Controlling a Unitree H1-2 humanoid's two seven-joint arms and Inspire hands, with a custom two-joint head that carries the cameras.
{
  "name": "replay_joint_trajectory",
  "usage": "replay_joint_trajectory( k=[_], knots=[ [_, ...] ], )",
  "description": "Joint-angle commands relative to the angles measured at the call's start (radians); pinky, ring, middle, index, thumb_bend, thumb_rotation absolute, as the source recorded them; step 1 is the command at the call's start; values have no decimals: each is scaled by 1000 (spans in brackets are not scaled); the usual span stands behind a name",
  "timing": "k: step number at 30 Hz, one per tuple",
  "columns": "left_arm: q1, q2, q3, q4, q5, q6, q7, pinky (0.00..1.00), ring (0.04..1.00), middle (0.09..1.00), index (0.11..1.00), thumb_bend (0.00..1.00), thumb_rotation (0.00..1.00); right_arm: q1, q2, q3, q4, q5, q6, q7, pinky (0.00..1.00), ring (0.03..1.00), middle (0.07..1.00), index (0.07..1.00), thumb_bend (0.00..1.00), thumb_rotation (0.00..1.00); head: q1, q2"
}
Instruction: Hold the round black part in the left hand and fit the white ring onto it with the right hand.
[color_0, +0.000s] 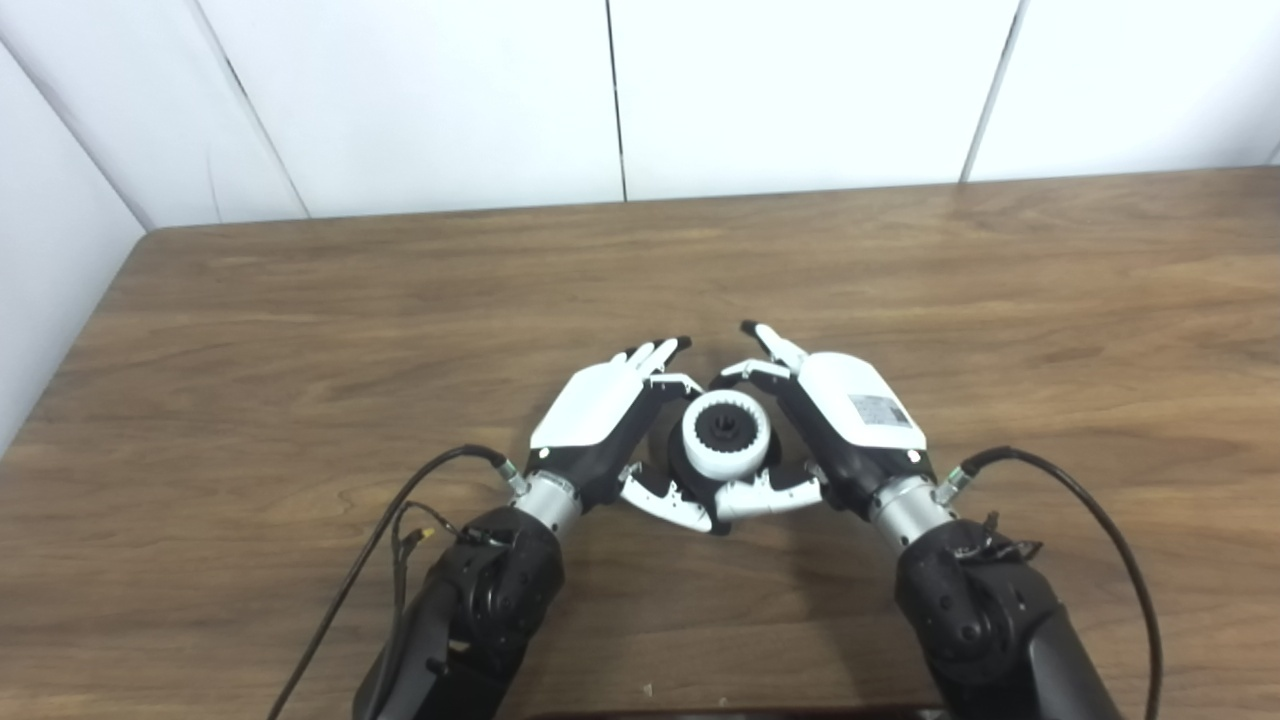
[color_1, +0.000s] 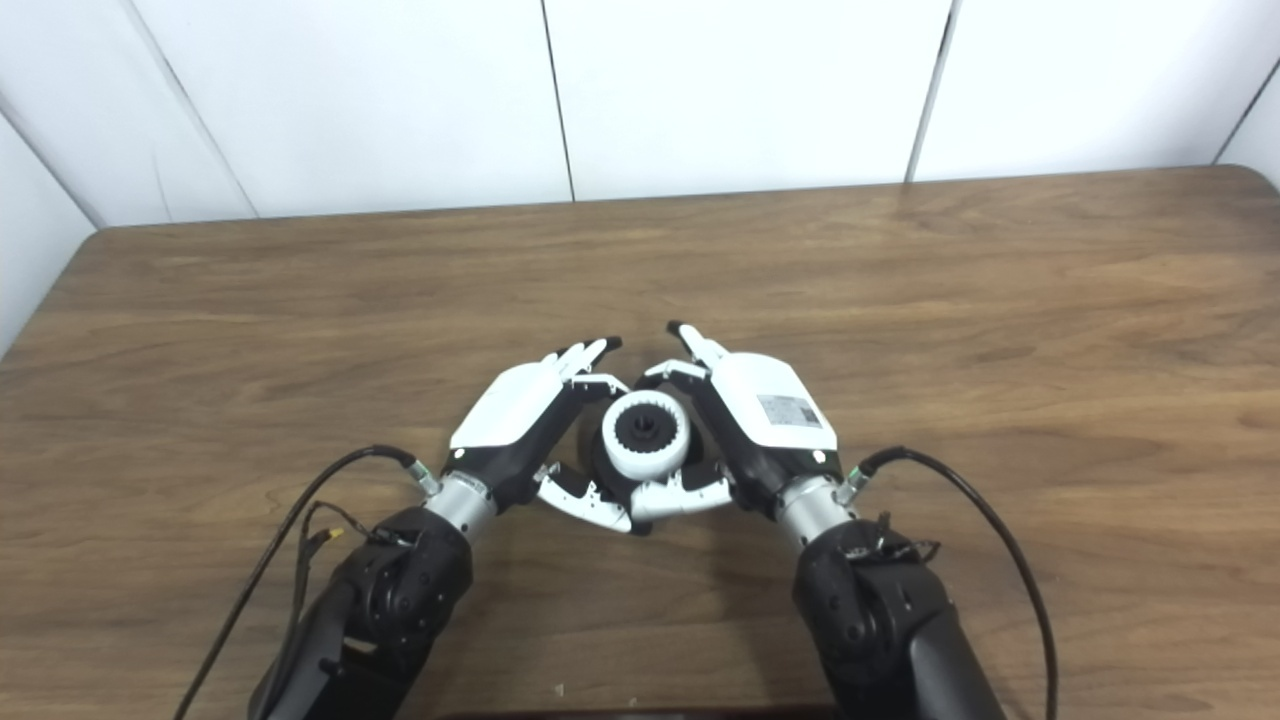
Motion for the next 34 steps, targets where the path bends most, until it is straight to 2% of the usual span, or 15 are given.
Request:
replay_joint_trajectory(
  k=[1,3,9,14,18,22,27,34],
  knots=[
    [-32,1,4,-39,6,-5,4,1000,1000,1000,610,978,322,-37,3,-3,-56,0,6,23,861,973,1000,995,1000,554,-1,0],
    [-32,2,4,-37,9,-7,6,1000,1000,1000,610,963,304,-40,-2,-5,-62,1,10,45,863,979,1000,999,1000,546,-1,-1],
    [-29,1,5,-39,14,-5,9,1000,1000,1000,608,964,336,-48,-28,-20,-92,13,25,127,886,999,1000,1000,1000,527,-7,-4],
    [-28,2,5,-40,17,-4,8,1000,1000,1000,608,964,323,-53,-68,-53,-125,29,47,195,888,1000,1000,1000,1000,443,-12,-10],
    [-28,3,5,-32,18,-9,13,1000,1000,1000,609,959,321,-48,-124,-117,-131,80,54,205,893,1000,1000,1000,1000,402,-14,-14],
    [-29,4,6,-29,17,-8,12,1000,1000,1000,610,959,320,-47,-164,-153,-125,90,53,201,883,1000,1000,1000,1000,383,-18,-16],
    [-28,4,8,-27,11,-13,17,1000,1000,1000,608,961,312,-46,-191,-180,-116,95,58,192,887,1000,1000,1000,1000,366,-28,-18],
    [-28,8,8,-24,12,-21,25,1000,1000,1000,606,964,320,-42,-199,-194,-109,109,52,179,892,1000,1000,1000,1000,376,-32,-18]
  ],
)
